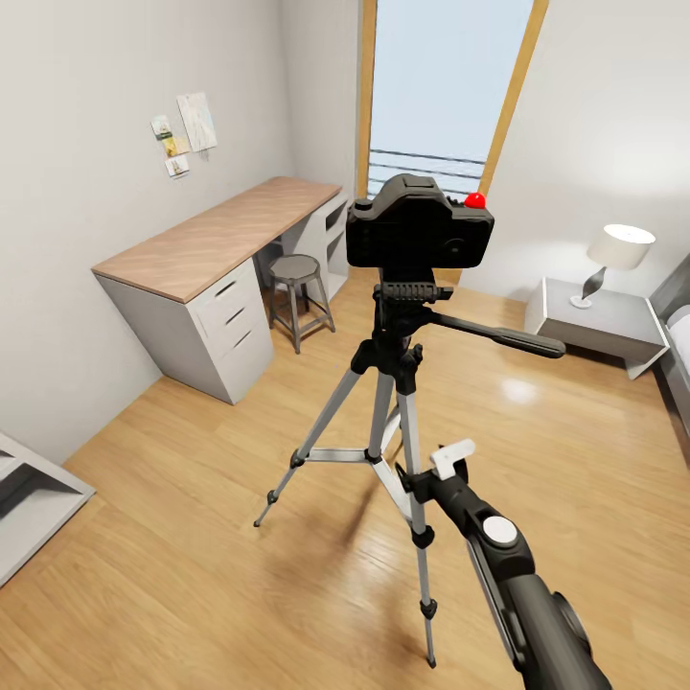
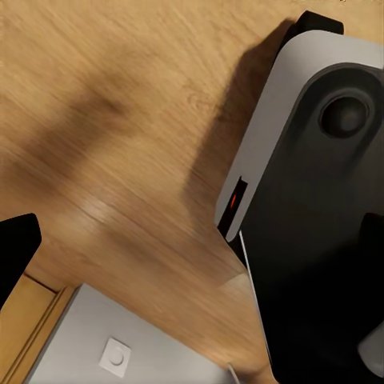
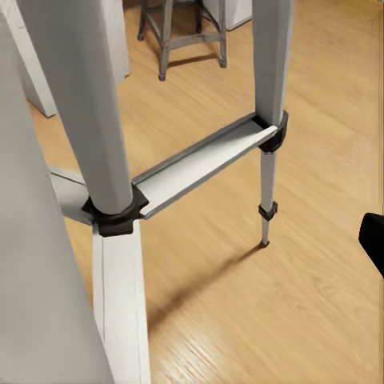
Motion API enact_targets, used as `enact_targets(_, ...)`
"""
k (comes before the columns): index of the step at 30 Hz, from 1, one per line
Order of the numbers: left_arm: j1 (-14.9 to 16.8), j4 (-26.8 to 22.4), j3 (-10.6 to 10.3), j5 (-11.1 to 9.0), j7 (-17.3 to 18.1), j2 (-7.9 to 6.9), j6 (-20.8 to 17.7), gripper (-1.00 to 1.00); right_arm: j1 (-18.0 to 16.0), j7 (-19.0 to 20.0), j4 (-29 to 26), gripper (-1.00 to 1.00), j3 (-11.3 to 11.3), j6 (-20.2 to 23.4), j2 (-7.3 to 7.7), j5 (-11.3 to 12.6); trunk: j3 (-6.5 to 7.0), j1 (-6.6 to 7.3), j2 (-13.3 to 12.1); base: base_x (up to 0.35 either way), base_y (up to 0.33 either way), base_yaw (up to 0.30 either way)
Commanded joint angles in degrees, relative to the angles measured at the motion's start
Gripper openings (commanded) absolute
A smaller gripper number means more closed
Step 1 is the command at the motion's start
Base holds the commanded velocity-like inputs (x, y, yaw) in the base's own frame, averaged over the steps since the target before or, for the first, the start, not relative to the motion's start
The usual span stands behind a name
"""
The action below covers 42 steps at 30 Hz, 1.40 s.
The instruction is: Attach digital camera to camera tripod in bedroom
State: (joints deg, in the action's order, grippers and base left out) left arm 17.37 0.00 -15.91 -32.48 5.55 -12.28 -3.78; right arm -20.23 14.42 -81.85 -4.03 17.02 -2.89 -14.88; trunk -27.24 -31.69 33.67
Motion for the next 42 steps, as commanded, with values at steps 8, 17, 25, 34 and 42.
enact_targets(8,0.0,0.0,-0.4,-0.6,0.2,-0.02,0.0,1.0,-0.1,0.6,-2.3,1.0,0.0,2.1,-0.01,-0.5,-0.06,-0.02,0.1,0.0,0.0,0.0)
enact_targets(17,0.0,0.0,-0.4,-0.6,0.2,-0.02,0.0,1.0,0.4,2.3,-3.0,1.0,-0.1,2.5,0.07,-0.6,-0.06,-0.02,0.1,0.0,0.0,0.0)
enact_targets(25,0.0,-0.1,-0.5,-0.6,0.2,-0.01,0.0,1.0,3.5,5.2,-4.5,1.0,-0.1,2.6,0.17,-0.8,-0.06,-0.02,0.1,0.0,0.0,0.0)
enact_targets(34,0.0,-0.1,-0.5,-0.6,0.2,0.12,0.0,1.0,8.1,7.8,-7.0,1.0,0.0,2.6,2.69,-0.8,-0.06,-0.02,0.1,0.0,0.0,0.0)
enact_targets(42,0.0,0.0,-0.5,-0.6,0.2,0.15,0.0,1.0,11.0,8.9,-7.7,1.0,0.2,2.6,5.12,-0.6,-0.06,-0.02,0.1,0.0,0.0,0.0)
